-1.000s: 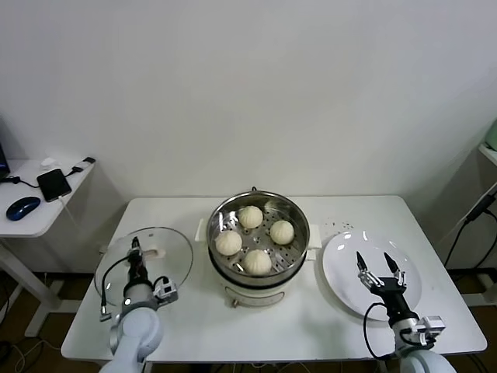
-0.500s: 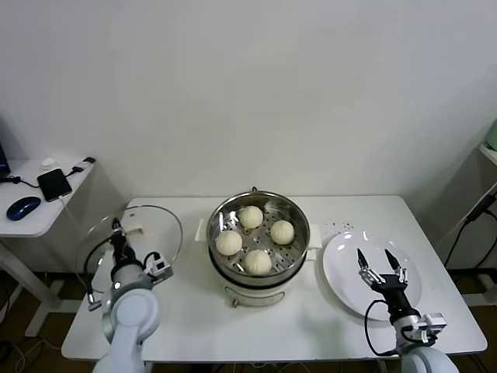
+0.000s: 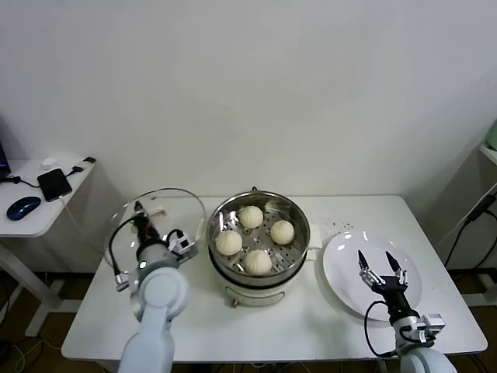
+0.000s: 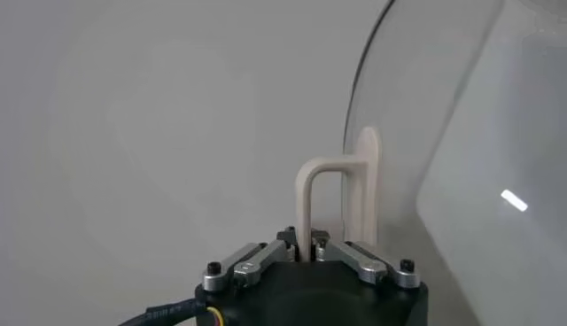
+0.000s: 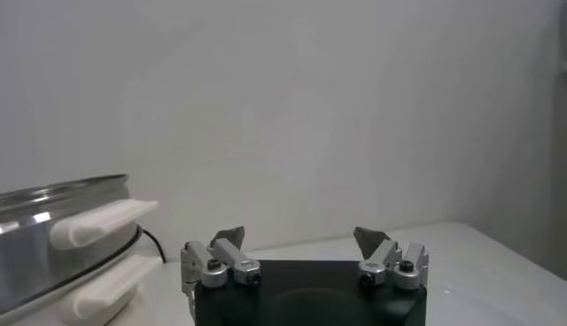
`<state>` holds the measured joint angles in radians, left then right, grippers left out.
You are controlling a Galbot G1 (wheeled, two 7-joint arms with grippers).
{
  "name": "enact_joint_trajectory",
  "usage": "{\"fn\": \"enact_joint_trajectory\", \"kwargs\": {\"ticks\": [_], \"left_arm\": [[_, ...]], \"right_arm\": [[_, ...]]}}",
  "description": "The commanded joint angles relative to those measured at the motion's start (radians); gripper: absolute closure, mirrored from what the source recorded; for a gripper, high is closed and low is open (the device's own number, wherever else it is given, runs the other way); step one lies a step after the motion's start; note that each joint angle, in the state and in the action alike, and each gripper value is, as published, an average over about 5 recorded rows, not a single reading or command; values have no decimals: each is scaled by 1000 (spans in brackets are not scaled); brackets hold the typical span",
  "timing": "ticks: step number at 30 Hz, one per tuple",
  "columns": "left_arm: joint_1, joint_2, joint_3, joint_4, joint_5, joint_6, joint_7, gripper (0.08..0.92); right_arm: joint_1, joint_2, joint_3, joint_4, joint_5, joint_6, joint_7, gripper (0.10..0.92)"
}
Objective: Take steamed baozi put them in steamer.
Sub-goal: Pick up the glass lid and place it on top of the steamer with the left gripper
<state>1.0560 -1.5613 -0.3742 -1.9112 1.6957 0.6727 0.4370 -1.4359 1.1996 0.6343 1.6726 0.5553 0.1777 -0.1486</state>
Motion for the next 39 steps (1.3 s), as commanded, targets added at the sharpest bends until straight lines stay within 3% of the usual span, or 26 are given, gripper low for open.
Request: {"fn": "enact_joint_trajectory", "kwargs": {"ticks": [1, 10, 19, 39], "left_arm": [[-116, -97, 233, 15, 32, 19, 61, 840], [-156, -97, 396, 113, 49, 18, 40, 840], [-135, -97, 524, 105, -115, 36, 26, 840], [-128, -97, 507, 175, 16, 46, -12, 840]], "right_arm": [[-6, 14, 8, -7, -9, 4, -1, 202], [-11, 42, 15, -12, -24, 6, -1, 202], [-18, 51, 24, -11, -31, 7, -2, 202], [-20, 53, 21, -3, -40, 1, -7, 202]]}}
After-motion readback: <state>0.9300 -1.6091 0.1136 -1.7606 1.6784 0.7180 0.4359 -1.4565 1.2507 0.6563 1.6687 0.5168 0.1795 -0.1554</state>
